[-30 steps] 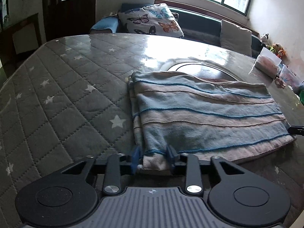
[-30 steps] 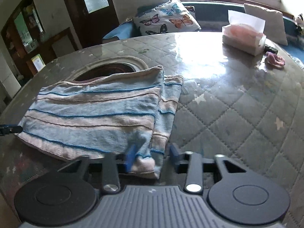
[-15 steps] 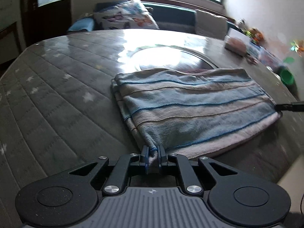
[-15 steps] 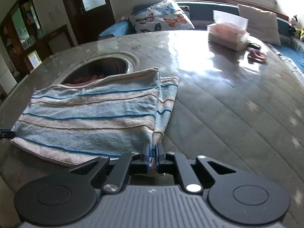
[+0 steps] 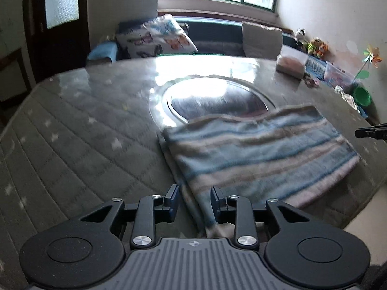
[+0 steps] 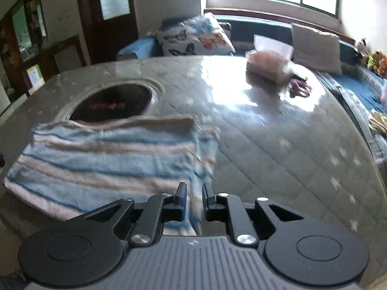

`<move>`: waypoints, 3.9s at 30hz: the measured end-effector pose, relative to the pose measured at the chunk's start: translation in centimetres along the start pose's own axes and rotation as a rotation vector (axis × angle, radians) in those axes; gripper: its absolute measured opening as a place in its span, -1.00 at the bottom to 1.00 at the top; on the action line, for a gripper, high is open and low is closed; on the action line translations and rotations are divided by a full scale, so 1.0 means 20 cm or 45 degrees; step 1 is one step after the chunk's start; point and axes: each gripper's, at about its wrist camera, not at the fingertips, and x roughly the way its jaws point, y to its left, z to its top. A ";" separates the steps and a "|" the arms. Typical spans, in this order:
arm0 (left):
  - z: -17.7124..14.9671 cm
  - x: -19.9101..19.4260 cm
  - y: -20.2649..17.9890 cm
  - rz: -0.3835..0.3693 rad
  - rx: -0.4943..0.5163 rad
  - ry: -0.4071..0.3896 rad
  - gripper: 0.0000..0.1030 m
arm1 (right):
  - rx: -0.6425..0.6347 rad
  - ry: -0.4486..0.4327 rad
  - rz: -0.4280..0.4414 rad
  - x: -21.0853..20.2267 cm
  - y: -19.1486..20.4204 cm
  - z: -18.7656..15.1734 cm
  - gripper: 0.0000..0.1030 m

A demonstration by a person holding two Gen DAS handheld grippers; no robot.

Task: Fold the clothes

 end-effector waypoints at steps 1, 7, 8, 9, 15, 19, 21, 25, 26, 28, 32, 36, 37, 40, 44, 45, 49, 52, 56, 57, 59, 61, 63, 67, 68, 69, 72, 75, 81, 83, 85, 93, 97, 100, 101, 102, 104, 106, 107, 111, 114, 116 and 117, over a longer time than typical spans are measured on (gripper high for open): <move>0.02 0.02 -0.01 0.002 -0.001 -0.010 -0.40 | -0.006 -0.012 0.012 0.01 0.01 0.02 -0.73; 0.13 0.17 -0.09 -0.033 -0.005 -0.032 -0.40 | -0.040 -0.027 0.123 0.20 0.13 0.15 -0.72; 0.15 0.19 -0.11 -0.043 -0.001 -0.036 -0.40 | -0.046 -0.027 0.137 0.23 0.15 0.16 -0.72; 0.17 0.22 -0.12 -0.049 0.007 -0.040 -0.40 | -0.051 -0.027 0.151 0.26 0.18 0.18 -0.72; 0.28 0.40 -0.20 -0.074 0.039 -0.016 -0.40 | -0.065 -0.031 0.202 0.44 0.28 0.26 -0.72; 0.32 0.52 -0.21 -0.076 0.035 0.025 -0.40 | -0.059 -0.035 0.211 0.54 0.31 0.30 -0.72; 0.33 0.57 -0.20 -0.073 0.026 0.047 -0.40 | -0.055 -0.030 0.213 0.59 0.32 0.32 -0.72; 0.33 0.65 -0.18 -0.051 0.009 0.075 -0.37 | -0.023 -0.028 0.194 0.67 0.31 0.34 -0.72; 0.34 0.66 -0.17 -0.043 0.005 0.075 -0.36 | -0.013 -0.028 0.187 0.68 0.30 0.34 -0.72; 0.34 0.67 -0.15 -0.049 -0.012 0.077 -0.36 | 0.008 -0.028 0.173 0.72 0.28 0.35 -0.72; 0.35 0.64 -0.17 -0.061 -0.003 0.049 -0.42 | 0.031 -0.037 0.161 0.71 0.25 0.36 -0.72; 0.37 0.63 -0.20 -0.082 0.024 0.027 -0.40 | -0.066 -0.049 0.227 0.65 0.37 0.36 -0.62; 0.38 0.64 -0.21 -0.077 0.022 0.033 -0.40 | -0.090 -0.052 0.243 0.64 0.40 0.35 -0.46; 0.38 0.69 -0.20 -0.063 0.010 0.052 -0.40 | -0.176 -0.057 0.287 0.61 0.50 0.34 -0.39; 0.37 0.70 -0.20 -0.063 0.009 0.057 -0.40 | -0.295 -0.043 0.307 0.61 0.64 0.29 -0.35; 0.37 0.70 -0.20 -0.063 0.009 0.057 -0.40 | -0.325 -0.041 0.299 0.62 0.67 0.27 -0.33; 0.37 0.70 -0.19 -0.063 0.010 0.055 -0.40 | -0.405 -0.048 0.267 0.61 0.75 0.23 -0.27; 0.37 0.71 -0.20 -0.059 0.009 0.055 -0.40 | -0.433 -0.072 0.242 0.60 0.77 0.23 -0.10; 0.36 0.71 -0.19 -0.051 0.000 0.054 -0.36 | -0.434 -0.047 0.243 0.60 0.79 0.22 -0.04; 0.36 0.71 -0.19 -0.049 -0.002 0.053 -0.34 | -0.442 -0.044 0.240 0.60 0.79 0.21 -0.04; 0.36 0.71 -0.19 -0.045 -0.005 0.052 -0.31 | -0.457 -0.040 0.237 0.57 0.80 0.17 -0.03; 0.36 0.71 -0.19 -0.040 -0.003 0.050 -0.31 | -0.458 -0.029 0.245 0.53 0.80 0.14 -0.03; 0.36 0.71 -0.19 -0.036 -0.001 0.048 -0.31 | -0.462 -0.019 0.254 0.50 0.81 0.11 -0.03; 0.35 0.71 -0.20 -0.024 0.005 0.042 -0.26 | -0.476 0.007 0.279 0.41 0.82 0.03 0.02; 0.35 0.71 -0.20 -0.022 0.006 0.040 -0.25 | -0.481 0.015 0.289 0.39 0.82 0.01 0.03; 0.34 0.71 -0.20 -0.019 0.007 0.039 -0.23 | -0.485 0.023 0.299 0.37 0.83 -0.01 0.03; 0.34 0.70 -0.20 -0.011 0.004 0.034 -0.18 | -0.506 0.034 0.314 0.31 0.85 -0.08 0.03; 0.34 0.70 -0.19 -0.005 -0.002 0.031 -0.11 | -0.524 0.050 0.331 0.25 0.87 -0.14 0.03; 0.31 0.65 -0.18 0.011 -0.014 0.003 0.34 | -0.530 0.045 0.355 0.14 0.85 -0.20 0.06; 0.30 0.62 -0.18 0.021 -0.016 -0.016 0.56 | -0.470 0.016 0.321 0.12 0.79 -0.17 0.21; 0.29 0.60 -0.17 0.037 -0.014 -0.033 0.77 | -0.402 -0.007 0.273 0.12 0.71 -0.16 0.26; 0.22 0.46 -0.12 0.088 -0.051 -0.080 1.00 | -0.150 -0.076 0.124 0.16 0.38 -0.11 0.35; 0.17 0.38 -0.09 0.121 -0.071 -0.106 1.00 | -0.040 -0.063 0.115 0.20 0.25 -0.13 0.40; 0.13 0.32 -0.05 0.152 -0.103 -0.121 1.00 | -0.017 -0.067 0.119 0.19 0.22 -0.13 0.45; 0.12 0.31 -0.04 0.162 -0.115 -0.126 1.00 | -0.030 -0.078 0.116 0.17 0.22 -0.12 0.51; 0.11 0.30 -0.03 0.171 -0.126 -0.131 1.00 | -0.043 -0.090 0.113 0.16 0.23 -0.11 0.53; 0.09 0.29 -0.01 0.190 -0.147 -0.136 1.00 | -0.059 -0.118 0.115 0.16 0.24 -0.07 0.54; 0.07 0.28 0.00 0.205 -0.169 -0.132 1.00 | -0.062 -0.139 0.127 0.18 0.24 -0.03 0.55; 0.06 0.27 0.01 0.208 -0.177 -0.130 1.00 | -0.062 -0.147 0.135 0.20 0.24 -0.01 0.57; 0.04 0.26 0.04 0.225 -0.198 -0.122 1.00 | -0.064 -0.151 0.139 0.28 0.24 0.06 0.71; 0.03 0.26 0.05 0.228 -0.214 -0.125 1.00 | -0.057 -0.141 0.147 0.33 0.23 0.09 0.74; 0.03 0.27 0.06 0.226 -0.221 -0.124 1.00 | -0.053 -0.139 0.157 0.36 0.23 0.11 0.86; 0.04 0.27 0.06 0.227 -0.222 -0.123 1.00 | -0.054 -0.140 0.166 0.38 0.22 0.12 0.87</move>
